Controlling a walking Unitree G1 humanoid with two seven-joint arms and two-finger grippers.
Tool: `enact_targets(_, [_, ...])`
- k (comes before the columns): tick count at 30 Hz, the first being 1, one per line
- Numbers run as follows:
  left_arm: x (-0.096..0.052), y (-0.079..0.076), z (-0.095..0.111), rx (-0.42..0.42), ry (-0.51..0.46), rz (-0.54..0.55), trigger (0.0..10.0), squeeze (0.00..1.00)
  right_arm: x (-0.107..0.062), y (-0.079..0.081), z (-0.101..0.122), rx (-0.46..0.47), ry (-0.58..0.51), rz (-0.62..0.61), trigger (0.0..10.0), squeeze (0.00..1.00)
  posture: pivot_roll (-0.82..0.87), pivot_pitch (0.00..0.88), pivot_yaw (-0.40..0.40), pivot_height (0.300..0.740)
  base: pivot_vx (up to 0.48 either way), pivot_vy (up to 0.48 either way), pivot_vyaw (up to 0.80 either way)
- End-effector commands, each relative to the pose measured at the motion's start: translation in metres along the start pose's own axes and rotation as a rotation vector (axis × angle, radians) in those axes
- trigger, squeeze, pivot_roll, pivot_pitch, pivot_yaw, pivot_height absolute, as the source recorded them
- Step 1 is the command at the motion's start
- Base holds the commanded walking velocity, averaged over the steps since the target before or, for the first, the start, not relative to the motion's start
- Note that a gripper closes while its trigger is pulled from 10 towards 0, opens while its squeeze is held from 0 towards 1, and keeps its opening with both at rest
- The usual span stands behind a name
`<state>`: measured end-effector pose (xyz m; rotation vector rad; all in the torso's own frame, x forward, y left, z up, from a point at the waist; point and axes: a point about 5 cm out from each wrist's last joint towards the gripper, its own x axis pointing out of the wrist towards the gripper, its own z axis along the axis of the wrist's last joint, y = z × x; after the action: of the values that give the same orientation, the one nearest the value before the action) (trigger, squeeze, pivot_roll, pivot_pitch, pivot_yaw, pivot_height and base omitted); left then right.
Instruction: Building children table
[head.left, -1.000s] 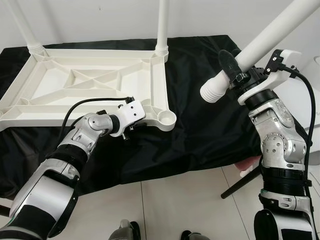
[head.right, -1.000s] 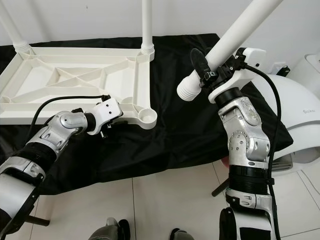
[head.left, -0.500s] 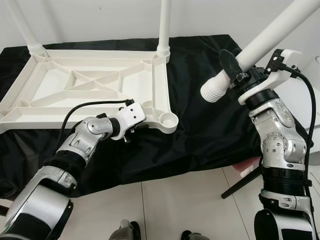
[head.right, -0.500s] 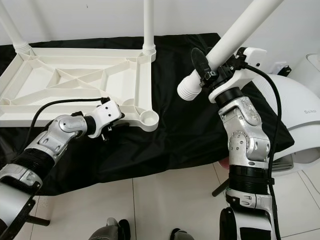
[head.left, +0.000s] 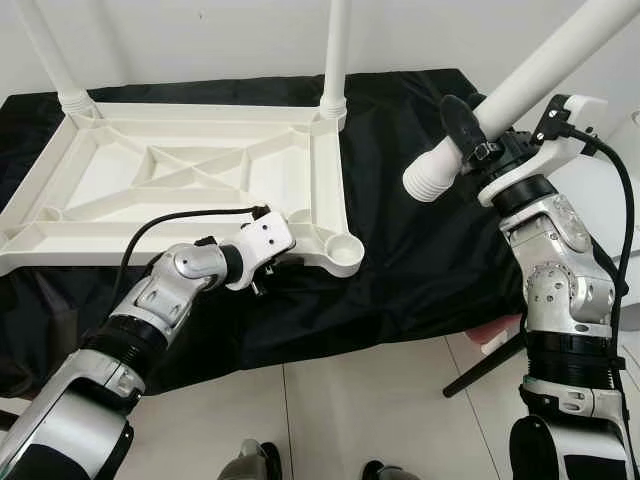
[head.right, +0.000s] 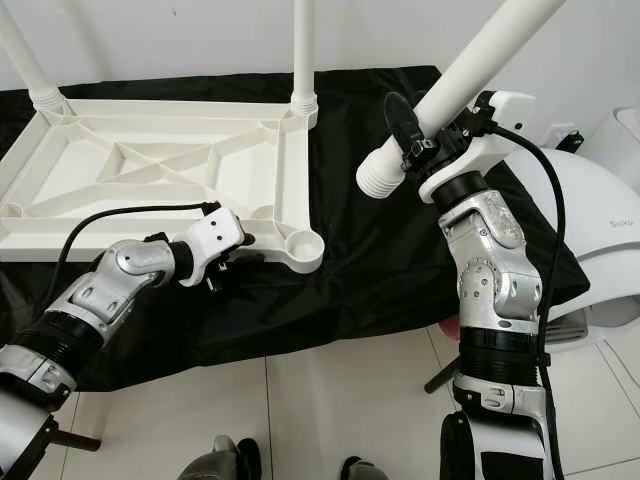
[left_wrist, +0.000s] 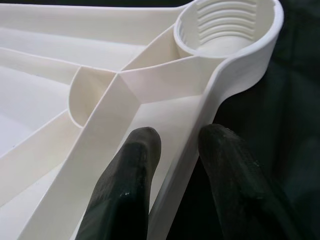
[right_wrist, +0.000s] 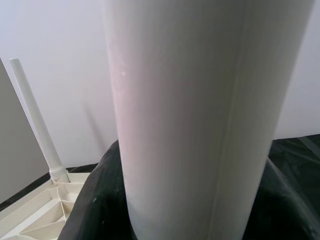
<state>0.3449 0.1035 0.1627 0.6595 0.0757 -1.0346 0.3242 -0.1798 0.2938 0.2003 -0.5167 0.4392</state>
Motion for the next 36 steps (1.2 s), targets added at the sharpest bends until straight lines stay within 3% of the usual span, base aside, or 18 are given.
enact_targets(1, [0.000, -0.047, -0.007, -0.024, 0.025, -0.594, 10.0, 0.00, 0.002, 0.000, 0.007, -0.011, -0.033, 0.002, 10.0, 0.00, -0.02, 0.141, 0.054, 0.740, 0.000, 0.000, 0.00])
enact_targets(6, [0.000, -0.054, -0.006, -0.021, 0.029, -0.620, 10.0, 0.00, 0.002, 0.000, 0.007, -0.015, -0.034, -0.002, 10.0, 0.00, -0.02, 0.140, 0.057, 0.740, 0.000, 0.000, 0.00])
enact_targets(7, [0.000, -0.057, -0.006, -0.021, 0.033, -0.628, 3.0, 0.00, 0.001, 0.000, 0.007, -0.014, -0.036, -0.003, 10.0, 0.00, -0.02, 0.139, 0.060, 0.740, 0.000, 0.000, 0.00])
enact_targets(8, [0.000, -0.058, -0.006, -0.022, 0.036, -0.632, 2.4, 0.00, 0.001, 0.000, 0.007, -0.013, -0.037, -0.003, 10.0, 0.00, -0.02, 0.139, 0.061, 0.740, 0.000, 0.000, 0.00])
enact_targets(9, [0.000, -0.058, -0.006, -0.022, 0.036, -0.632, 2.4, 0.00, 0.001, 0.000, 0.007, -0.013, -0.037, -0.003, 10.0, 0.00, -0.02, 0.139, 0.061, 0.740, 0.000, 0.000, 0.00])
enact_targets(10, [0.000, -0.059, -0.006, -0.024, 0.039, -0.636, 0.6, 0.00, 0.001, 0.000, 0.007, -0.015, -0.037, -0.003, 10.0, 0.00, -0.02, 0.138, 0.061, 0.740, 0.000, 0.000, 0.00])
enact_targets(11, [-0.001, -0.060, -0.006, -0.026, 0.037, -0.646, 0.0, 0.00, 0.001, -0.001, 0.007, -0.016, -0.037, -0.004, 10.0, 0.00, -0.02, 0.138, 0.062, 0.740, 0.000, 0.000, 0.00])
enact_targets(22, [-0.003, -0.060, -0.004, -0.034, 0.045, -0.636, 0.0, 0.00, 0.001, -0.002, 0.008, -0.019, -0.039, -0.006, 10.0, 0.00, -0.02, 0.135, 0.064, 0.740, 0.000, 0.000, 0.00])
enact_targets(23, [-0.002, -0.059, -0.005, -0.031, 0.052, -0.619, 5.5, 0.00, 0.001, -0.002, 0.008, -0.019, -0.040, -0.007, 10.0, 0.00, -0.02, 0.137, 0.063, 0.740, 0.000, 0.000, 0.00])
enact_targets(24, [-0.002, -0.059, -0.005, -0.031, 0.052, -0.619, 5.5, 0.00, 0.001, -0.002, 0.008, -0.019, -0.040, -0.007, 10.0, 0.00, -0.02, 0.137, 0.063, 0.740, 0.000, 0.000, 0.00])
enact_targets(25, [-0.001, -0.059, -0.006, -0.031, 0.056, -0.614, 10.0, 0.00, 0.001, -0.002, 0.008, -0.018, -0.040, -0.008, 10.0, 0.00, -0.02, 0.137, 0.063, 0.740, 0.000, 0.000, 0.00])
enact_targets(32, [0.002, -0.057, -0.005, -0.030, 0.062, -0.568, 10.0, 0.00, 0.001, -0.002, 0.007, -0.017, -0.039, -0.009, 10.0, 0.00, -0.01, 0.142, 0.061, 0.740, 0.000, 0.000, 0.00])
enact_targets(36, [0.006, -0.049, -0.007, -0.045, 0.077, -0.511, 10.0, 0.00, 0.000, -0.002, 0.008, -0.016, -0.038, -0.010, 10.0, 0.00, -0.01, 0.148, 0.059, 0.740, 0.000, 0.000, 0.00])
